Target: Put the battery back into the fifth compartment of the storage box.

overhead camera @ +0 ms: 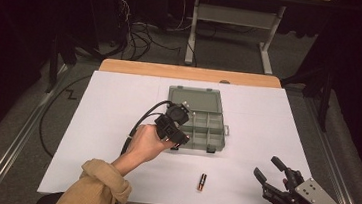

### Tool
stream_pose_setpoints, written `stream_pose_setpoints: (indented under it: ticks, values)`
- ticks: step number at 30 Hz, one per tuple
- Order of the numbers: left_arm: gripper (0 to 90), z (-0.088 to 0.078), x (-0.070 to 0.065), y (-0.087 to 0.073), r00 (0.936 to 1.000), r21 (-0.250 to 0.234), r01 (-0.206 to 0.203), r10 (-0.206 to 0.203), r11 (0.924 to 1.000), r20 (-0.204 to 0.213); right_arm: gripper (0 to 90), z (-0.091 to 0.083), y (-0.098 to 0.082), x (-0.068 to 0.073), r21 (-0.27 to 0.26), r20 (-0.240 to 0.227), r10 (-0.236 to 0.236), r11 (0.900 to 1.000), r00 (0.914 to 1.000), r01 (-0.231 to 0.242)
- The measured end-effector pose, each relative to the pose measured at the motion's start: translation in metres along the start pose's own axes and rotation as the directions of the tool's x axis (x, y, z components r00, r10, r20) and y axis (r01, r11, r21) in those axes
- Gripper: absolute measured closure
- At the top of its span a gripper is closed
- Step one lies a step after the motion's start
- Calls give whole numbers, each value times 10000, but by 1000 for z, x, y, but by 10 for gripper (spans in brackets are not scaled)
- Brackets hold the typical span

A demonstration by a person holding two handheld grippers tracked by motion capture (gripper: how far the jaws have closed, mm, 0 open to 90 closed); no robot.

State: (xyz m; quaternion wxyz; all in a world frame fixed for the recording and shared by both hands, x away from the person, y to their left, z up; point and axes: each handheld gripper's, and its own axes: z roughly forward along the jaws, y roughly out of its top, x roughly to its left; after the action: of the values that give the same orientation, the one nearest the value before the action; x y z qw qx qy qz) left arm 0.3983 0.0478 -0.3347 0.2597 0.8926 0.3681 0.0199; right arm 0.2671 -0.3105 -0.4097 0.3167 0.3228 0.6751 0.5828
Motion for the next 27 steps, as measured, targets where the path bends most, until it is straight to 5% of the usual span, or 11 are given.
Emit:
stream_pose_setpoints:
  ticks: [27]
  values:
    - [761,11,39,9,9919,279,1138,-1120,9931,-603,329,0,0,0,-2,-31,5,10000,10000,-5]
